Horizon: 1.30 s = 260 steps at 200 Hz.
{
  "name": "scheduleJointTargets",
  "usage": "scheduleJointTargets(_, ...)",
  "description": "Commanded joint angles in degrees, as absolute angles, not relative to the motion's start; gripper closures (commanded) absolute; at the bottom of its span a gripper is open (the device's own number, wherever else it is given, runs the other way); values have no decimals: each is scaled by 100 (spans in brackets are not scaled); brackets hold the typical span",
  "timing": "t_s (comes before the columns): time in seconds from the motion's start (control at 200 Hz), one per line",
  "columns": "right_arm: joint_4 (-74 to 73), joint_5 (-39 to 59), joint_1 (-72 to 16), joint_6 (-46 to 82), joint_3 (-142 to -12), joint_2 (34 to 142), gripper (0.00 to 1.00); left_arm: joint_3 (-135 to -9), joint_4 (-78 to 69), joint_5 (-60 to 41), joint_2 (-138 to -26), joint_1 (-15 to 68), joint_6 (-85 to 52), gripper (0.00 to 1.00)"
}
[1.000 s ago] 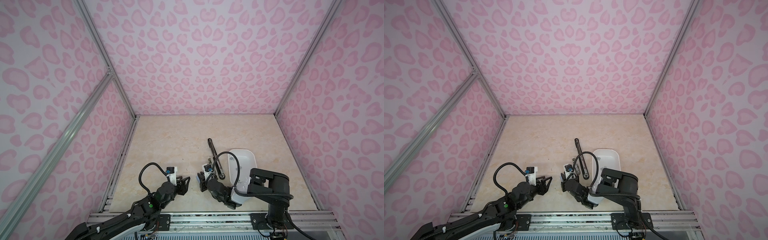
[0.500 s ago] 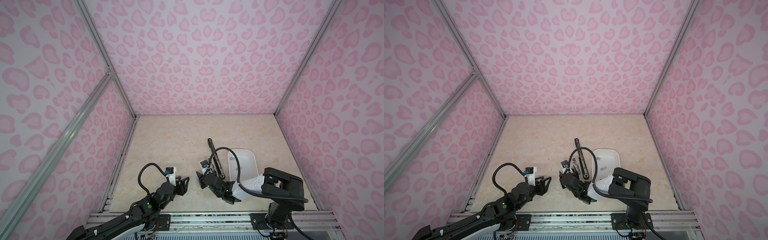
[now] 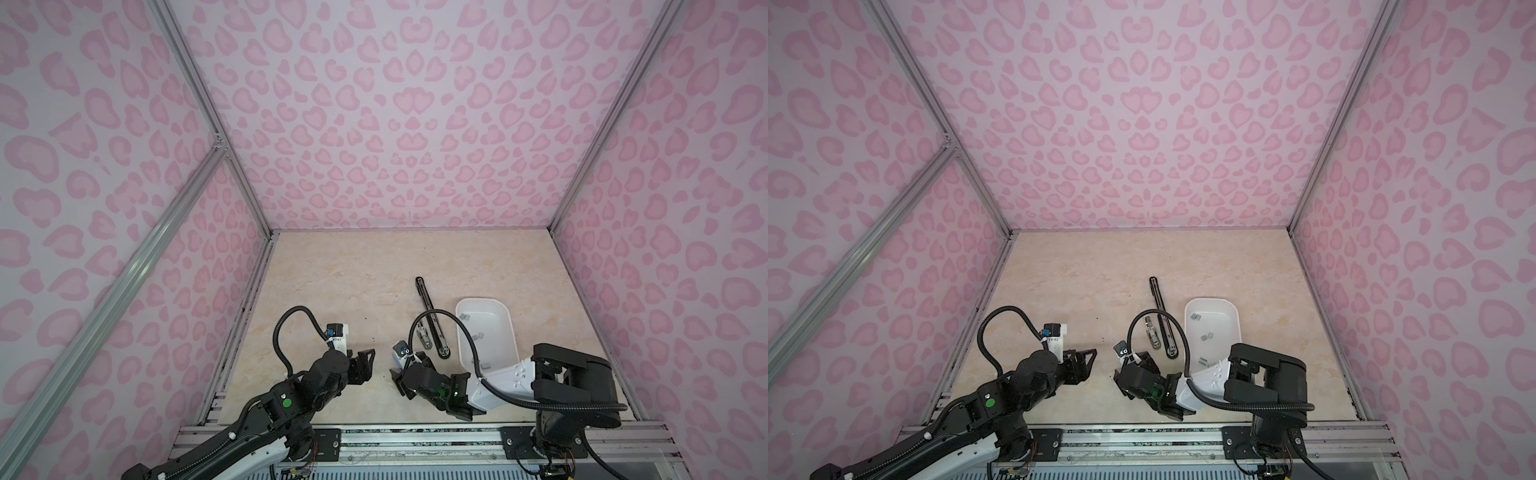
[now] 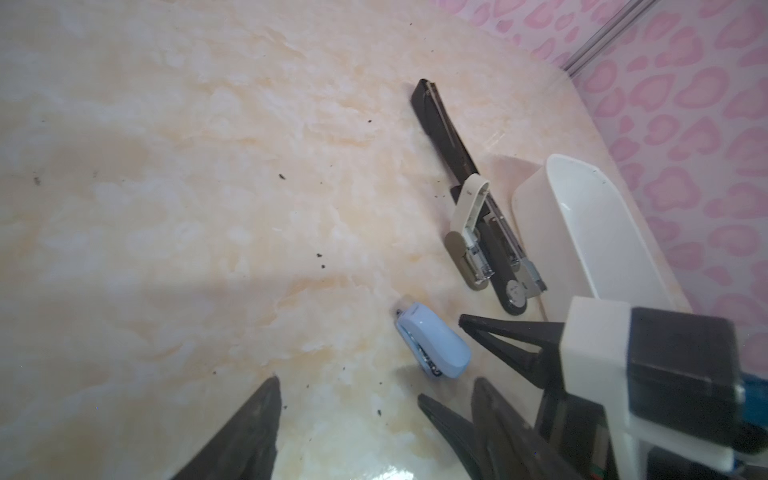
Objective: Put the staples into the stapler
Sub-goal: 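Carry the light-blue stapler farther from the robot and set it down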
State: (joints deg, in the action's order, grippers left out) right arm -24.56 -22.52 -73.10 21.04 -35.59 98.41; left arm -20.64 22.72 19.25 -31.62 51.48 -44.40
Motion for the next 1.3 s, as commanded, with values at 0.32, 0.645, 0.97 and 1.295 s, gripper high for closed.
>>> scheduleJointTargets(0.32, -2639, -2728, -7301, 2205, -3766, 10534, 55, -2074, 3057, 2658, -3702, 5159, -4499, 23)
scheduleJointTargets(0.645, -2977, -2830, -7115, 2287, -4151, 11060, 74, -1848, 2976, 2654, -3084, 5159, -4500, 23)
scheduleJointTargets(0.97, -2445, -2731, -6882, 2776, -5471, 12008, 81, -1817, 2928, 2580, -3012, 5159, -4463, 23)
scheduleJointTargets(1.295, -1921, -2532, -6706, 3144, -6691, 12729, 79, -1725, 2882, 2470, -2756, 5164, -4422, 23)
